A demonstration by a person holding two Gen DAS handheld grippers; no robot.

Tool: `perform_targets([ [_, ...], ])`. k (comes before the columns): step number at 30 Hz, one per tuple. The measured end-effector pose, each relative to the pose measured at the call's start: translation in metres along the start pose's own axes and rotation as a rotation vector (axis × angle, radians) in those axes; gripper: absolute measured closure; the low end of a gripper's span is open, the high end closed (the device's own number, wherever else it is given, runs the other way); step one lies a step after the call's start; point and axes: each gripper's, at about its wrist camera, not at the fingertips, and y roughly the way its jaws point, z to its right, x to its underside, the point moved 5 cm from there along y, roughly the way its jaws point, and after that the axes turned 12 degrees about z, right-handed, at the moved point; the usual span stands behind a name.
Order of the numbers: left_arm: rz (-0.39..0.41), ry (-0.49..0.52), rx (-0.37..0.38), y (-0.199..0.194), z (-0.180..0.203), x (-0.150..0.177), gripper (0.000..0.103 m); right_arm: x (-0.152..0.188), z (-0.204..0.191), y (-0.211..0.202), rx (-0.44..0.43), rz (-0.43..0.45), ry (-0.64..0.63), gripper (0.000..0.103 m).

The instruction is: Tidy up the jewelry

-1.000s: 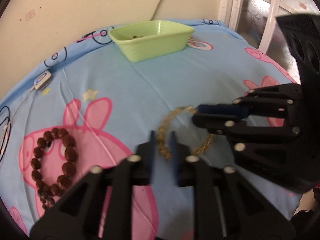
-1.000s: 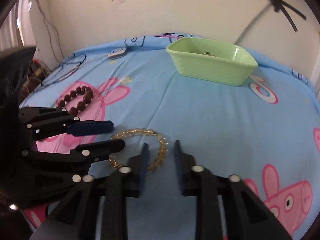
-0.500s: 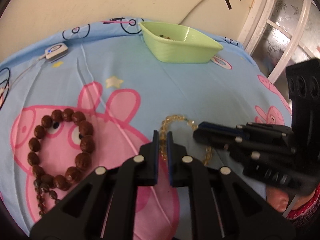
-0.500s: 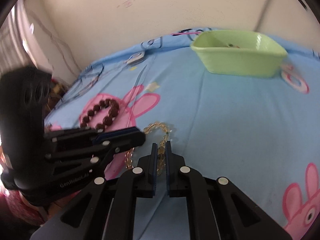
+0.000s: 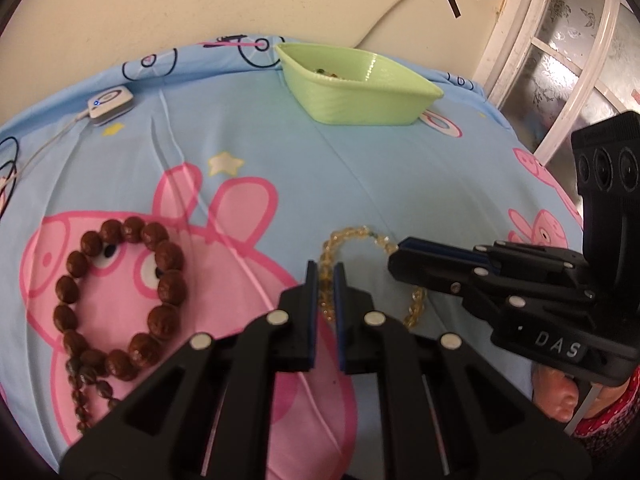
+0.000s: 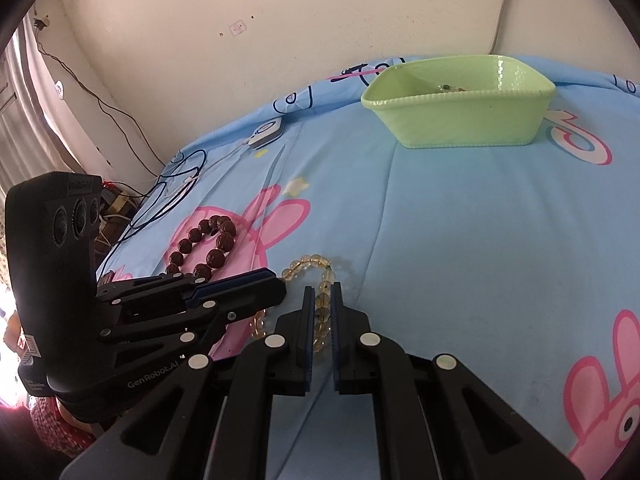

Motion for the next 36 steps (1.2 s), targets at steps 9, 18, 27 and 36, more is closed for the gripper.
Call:
perform_targets([
  [9,0.000,0.000,0.000,0.0001,-0.0003,0.0002,0.096,-0.0003,-0.0001,-0.0001,0.001,0.000,0.001,0.103],
  [18,0.003,-0.001,0.002,0.0002,-0.0006,0.0000,0.096,-0.0007,0.0005,-0.0002,-0.001,0.001,0.001,0.103],
  [27,0.026,0.012,0.007,-0.0051,0.0024,-0.0003,0.096,-0.0015,0.0016,-0.0008,-0.006,0.007,0.008,0.103],
  [36,0.015,-0.001,0.009,-0.0040,0.0020,0.0006,0.096,-0.0015,0.0017,0.0001,-0.006,0.005,0.010,0.103],
])
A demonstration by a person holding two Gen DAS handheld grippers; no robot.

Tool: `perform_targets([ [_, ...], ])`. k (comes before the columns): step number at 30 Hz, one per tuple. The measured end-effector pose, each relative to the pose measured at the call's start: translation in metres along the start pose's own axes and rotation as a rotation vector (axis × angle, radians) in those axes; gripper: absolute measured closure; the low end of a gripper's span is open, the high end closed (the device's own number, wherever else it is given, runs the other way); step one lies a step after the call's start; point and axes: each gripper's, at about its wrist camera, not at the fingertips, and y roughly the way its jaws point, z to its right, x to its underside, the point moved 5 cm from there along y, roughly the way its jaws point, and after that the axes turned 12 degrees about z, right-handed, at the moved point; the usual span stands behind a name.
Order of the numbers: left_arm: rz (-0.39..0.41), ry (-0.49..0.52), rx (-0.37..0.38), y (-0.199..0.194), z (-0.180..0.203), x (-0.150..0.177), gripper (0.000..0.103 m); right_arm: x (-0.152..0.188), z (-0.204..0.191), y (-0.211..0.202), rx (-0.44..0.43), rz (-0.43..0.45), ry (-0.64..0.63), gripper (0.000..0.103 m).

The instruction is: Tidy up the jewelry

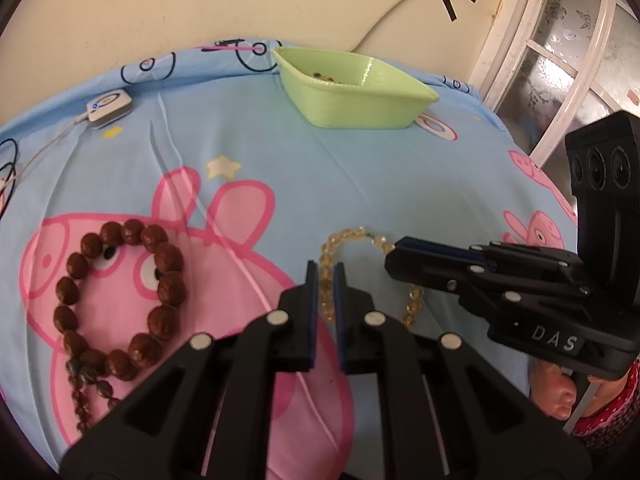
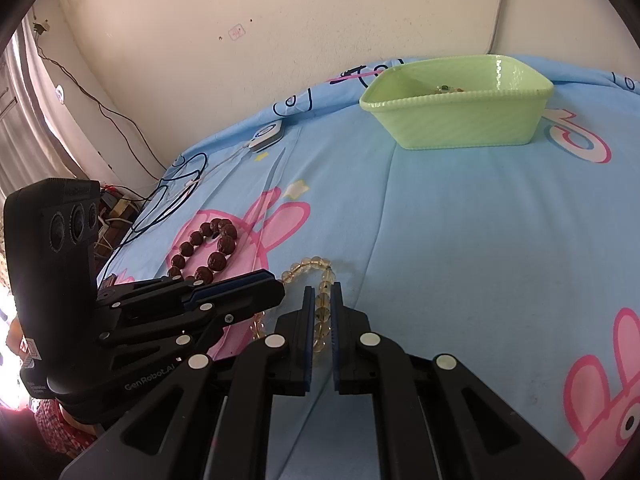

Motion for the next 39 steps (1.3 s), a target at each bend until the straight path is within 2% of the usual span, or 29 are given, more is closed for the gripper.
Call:
perform_targets([
  [26,0.007,0.017,0.010,0.000,0.003,0.001,0.096,0.000,0.000,0.000,0.001,0.001,0.001,0.103],
  [39,0.027,0.015,0.025,-0.005,0.002,-0.002,0.096,-0.008,0.001,-0.014,-0.027,0.095,0.028,0.103],
])
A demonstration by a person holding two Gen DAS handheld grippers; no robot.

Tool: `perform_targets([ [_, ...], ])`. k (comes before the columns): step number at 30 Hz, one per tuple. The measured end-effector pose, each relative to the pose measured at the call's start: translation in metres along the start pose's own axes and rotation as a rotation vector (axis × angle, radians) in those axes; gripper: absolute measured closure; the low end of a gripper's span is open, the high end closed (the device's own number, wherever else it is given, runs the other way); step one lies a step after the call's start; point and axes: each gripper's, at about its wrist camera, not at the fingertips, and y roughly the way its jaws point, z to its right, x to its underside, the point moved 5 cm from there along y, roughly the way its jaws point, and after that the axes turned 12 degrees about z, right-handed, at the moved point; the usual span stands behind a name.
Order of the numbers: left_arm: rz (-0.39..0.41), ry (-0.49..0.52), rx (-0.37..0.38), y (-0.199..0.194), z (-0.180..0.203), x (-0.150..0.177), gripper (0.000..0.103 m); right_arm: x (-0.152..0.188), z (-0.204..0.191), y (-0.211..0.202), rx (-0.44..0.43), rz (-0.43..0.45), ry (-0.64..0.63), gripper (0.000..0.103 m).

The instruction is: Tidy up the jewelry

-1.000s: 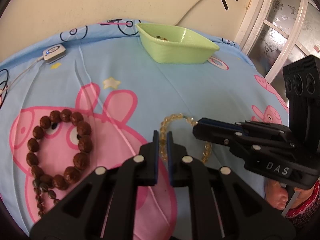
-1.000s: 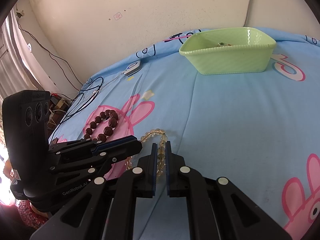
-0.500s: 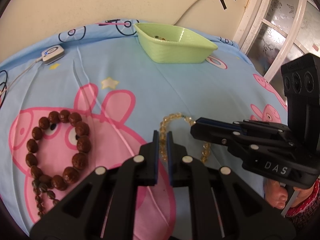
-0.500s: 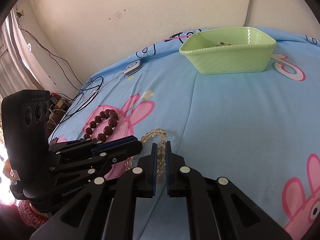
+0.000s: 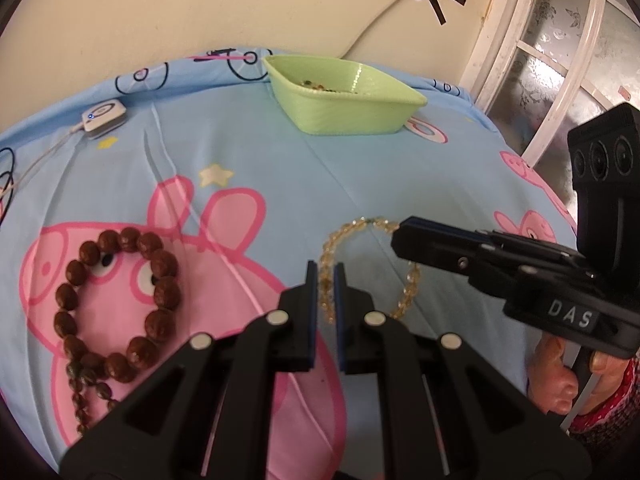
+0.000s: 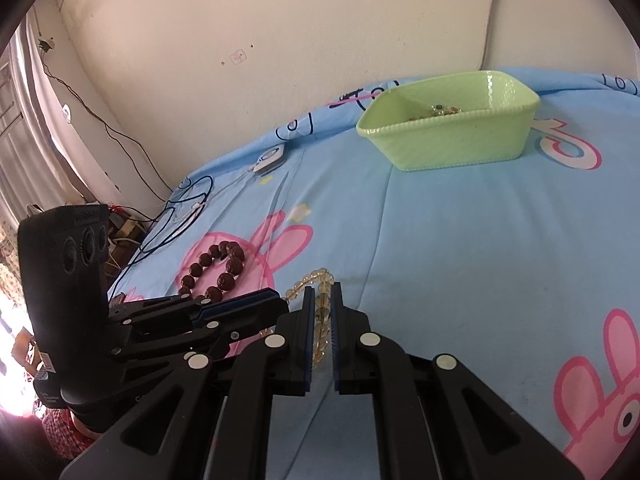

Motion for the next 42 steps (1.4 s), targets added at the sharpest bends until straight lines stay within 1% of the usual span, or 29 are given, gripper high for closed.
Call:
perform_targets([
  [5,0.003,-0.005,-0.001,-0.0009,-0.0005,-0.0005,0.096,-0.0038,0.0019,-0.0059,-0.011,0.034,0.016,0.103],
  [42,-0.013,-0.009,0.009,0.0015,-0.0021,-0.0011,0.096,-0.0034,0.0026,-0.0073,-0.008,0.035,0.026,0.103],
])
